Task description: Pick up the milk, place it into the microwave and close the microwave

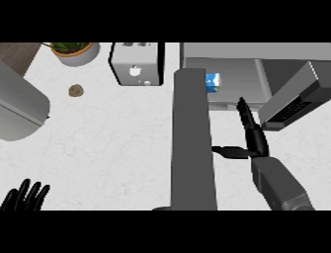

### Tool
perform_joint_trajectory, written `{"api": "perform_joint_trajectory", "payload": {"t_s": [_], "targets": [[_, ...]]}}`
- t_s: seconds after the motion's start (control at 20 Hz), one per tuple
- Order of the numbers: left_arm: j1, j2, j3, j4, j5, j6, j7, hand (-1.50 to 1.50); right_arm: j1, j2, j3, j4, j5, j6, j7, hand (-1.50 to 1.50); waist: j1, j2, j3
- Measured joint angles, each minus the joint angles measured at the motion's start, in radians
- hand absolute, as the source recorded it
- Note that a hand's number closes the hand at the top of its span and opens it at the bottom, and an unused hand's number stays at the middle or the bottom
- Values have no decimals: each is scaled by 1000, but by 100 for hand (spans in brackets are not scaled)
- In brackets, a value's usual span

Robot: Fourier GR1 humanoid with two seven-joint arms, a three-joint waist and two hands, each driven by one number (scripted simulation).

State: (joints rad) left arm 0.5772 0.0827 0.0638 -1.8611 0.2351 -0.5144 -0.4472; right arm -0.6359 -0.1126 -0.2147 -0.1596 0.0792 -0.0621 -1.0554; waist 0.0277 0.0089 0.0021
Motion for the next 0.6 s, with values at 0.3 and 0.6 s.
{"api": "perform_joint_trajectory", "payload": {"t_s": [0.3,0.6], "targets": [[8,-14,-42,-15,-44,4,36,-150,95,-41,15,-62,-1,65,-2,-150,-17,-6,-1],[-69,-16,-87,59,-85,-18,49,-150,196,-87,9,-140,-25,110,-5,150,-29,-9,-2]]}}
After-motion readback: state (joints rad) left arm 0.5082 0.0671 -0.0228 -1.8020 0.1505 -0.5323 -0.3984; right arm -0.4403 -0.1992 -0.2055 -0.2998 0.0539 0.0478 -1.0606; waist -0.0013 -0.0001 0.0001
